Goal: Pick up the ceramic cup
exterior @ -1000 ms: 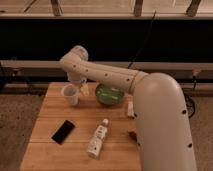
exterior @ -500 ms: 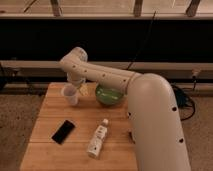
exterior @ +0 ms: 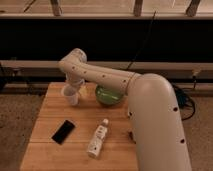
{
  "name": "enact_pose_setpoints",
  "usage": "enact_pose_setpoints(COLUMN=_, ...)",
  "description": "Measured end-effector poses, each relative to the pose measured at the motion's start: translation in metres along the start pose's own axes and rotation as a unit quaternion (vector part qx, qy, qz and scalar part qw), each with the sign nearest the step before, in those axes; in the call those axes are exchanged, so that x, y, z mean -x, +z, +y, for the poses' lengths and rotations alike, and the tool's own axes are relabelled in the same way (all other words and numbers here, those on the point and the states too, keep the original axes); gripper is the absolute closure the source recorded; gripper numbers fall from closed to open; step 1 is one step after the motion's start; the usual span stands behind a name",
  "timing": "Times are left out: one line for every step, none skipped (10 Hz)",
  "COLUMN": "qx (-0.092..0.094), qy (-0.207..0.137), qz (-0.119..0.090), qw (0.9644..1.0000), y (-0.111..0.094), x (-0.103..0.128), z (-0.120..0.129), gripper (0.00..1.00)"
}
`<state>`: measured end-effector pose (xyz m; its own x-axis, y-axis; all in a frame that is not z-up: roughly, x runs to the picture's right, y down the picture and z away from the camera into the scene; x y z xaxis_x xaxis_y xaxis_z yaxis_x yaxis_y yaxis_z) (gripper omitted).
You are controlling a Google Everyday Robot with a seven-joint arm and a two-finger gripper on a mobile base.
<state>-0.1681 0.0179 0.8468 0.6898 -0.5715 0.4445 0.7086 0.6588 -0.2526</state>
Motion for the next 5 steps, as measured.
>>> enact_pose_setpoints(qx=-0.001, qy=-0.003, qz=-0.005, qw=1.0, y=0.001, x=0.004, z=0.003, gripper=0.2)
enact_pose_setpoints(qx=0.0, qy=-0.004, qz=-0.01, qw=0.9999, y=0.002, x=0.006, z=0.005, gripper=0.2)
enact_pose_setpoints(qx=0.002, qy=-0.007, qz=-0.018, qw=0.9998, y=0.006, x=0.011, z=0.008, gripper=0.2)
enact_pose_setpoints(qx=0.003, qy=-0.008, qz=-0.022, qw=0.9997, y=0.009, x=0.012, z=0.009, gripper=0.2)
enact_pose_setpoints(qx=0.005, qy=-0.007, qz=-0.027, qw=0.9996, y=0.013, x=0.013, z=0.012, gripper=0.2)
